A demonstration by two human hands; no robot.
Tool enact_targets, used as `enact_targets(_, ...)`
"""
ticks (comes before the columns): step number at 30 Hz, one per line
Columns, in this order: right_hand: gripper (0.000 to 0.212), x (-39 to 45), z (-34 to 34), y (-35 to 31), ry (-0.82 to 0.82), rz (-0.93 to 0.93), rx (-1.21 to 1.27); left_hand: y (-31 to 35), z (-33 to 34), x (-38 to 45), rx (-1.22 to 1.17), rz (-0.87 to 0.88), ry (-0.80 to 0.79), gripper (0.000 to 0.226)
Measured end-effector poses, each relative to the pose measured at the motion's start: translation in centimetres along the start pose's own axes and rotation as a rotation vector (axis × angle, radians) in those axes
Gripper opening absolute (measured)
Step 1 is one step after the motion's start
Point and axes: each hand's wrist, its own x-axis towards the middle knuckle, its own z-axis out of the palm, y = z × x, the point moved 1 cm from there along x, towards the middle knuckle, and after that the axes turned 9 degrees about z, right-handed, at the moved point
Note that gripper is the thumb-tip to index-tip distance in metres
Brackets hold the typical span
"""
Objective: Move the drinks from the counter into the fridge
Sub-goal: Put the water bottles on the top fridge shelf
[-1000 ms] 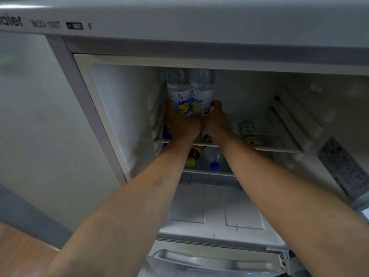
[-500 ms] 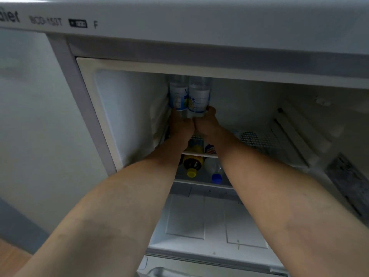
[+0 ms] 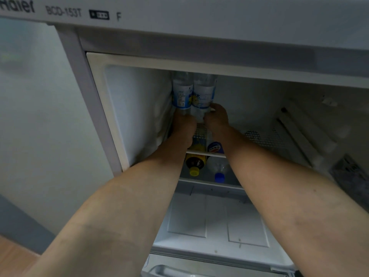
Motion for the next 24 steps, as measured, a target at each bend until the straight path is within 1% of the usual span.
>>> enact_targets(2,0.045,-0.1,-0.4,0.1,0.070,-0.018,0.047,-0.1,0.4,-0.6,-0.047,0.011,0.020,0.038)
enact_targets(5,0.047,-0.2,-0.6,-0.2,0.026,-0.049,-0.024,0.6,0.7,-1.0,-0.115,-0.016,-0.008,0.049)
enact_targets(8,0.047,-0.3,-0.8,-0.3,-0.004,-0.053,-0.046,1.1,0.6,-0.6,-0.181,-0.073,-0.001,0.047)
enact_targets(11,0.045,-0.7,-0.9,-0.1,0.014,-0.060,-0.015,0.7,0.4,-1.1,-0.223,-0.078,0.026,0.047)
enact_targets(14,0.039,-1.0,-1.0,0.5,0.073,-0.036,0.013,0.0,0.5,-2.0,-0.238,-0.008,0.080,0.048)
enact_targets(17,0.030,-1.8,-1.4,1.4,0.186,-0.017,0.110,-0.7,0.7,-3.4,-0.136,0.070,0.125,0.047)
enact_targets(21,0.029,-4.0,-2.8,2.1,0.259,-0.043,0.223,-0.5,0.6,-5.8,-0.135,0.225,0.147,0.039)
enact_targets(24,0.016,-6.5,-4.8,2.6,0.292,-0.056,0.311,-0.2,1.0,-7.8,-0.212,0.212,0.157,0.030)
